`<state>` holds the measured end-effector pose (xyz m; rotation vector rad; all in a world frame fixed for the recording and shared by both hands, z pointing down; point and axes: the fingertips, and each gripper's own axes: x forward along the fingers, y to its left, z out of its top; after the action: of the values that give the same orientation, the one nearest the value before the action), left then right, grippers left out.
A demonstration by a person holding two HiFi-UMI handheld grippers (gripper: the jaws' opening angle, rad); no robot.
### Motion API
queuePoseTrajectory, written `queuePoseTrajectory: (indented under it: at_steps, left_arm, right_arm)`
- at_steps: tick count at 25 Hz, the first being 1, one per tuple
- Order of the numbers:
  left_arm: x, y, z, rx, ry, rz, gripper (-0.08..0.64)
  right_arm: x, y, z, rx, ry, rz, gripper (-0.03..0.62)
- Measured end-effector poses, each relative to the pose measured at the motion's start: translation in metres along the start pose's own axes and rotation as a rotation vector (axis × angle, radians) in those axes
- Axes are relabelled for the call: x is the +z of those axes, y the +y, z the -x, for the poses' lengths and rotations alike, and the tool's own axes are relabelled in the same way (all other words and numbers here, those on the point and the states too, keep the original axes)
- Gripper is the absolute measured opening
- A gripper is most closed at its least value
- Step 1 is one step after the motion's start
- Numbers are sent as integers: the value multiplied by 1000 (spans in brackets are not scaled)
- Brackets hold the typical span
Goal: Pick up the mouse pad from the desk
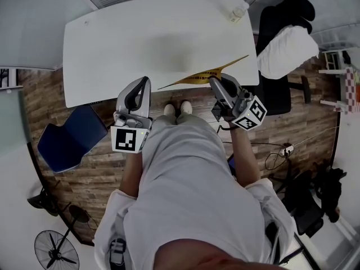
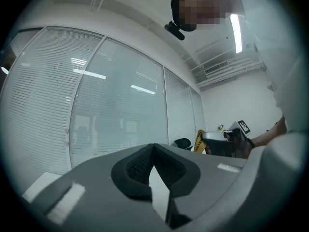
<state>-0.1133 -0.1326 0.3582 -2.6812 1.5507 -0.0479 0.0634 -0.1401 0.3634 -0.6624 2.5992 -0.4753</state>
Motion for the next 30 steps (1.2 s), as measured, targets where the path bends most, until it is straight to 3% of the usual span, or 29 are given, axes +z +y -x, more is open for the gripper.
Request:
queuePoseTrajectory:
  at_steps: [8,21,30]
  left_arm:
    - [14,2,-13,-18,-26,-13,-3]
    - [36,0,-19,-8,-38,-14,-3]
    - [44,-2,-21,2,-51,-33,-3]
  right_arm:
    - [31,19,-24,-26,54,245,12]
    - [43,34,-46,-121,158,501,12]
    - [34,27,-65,-256,193,553,12]
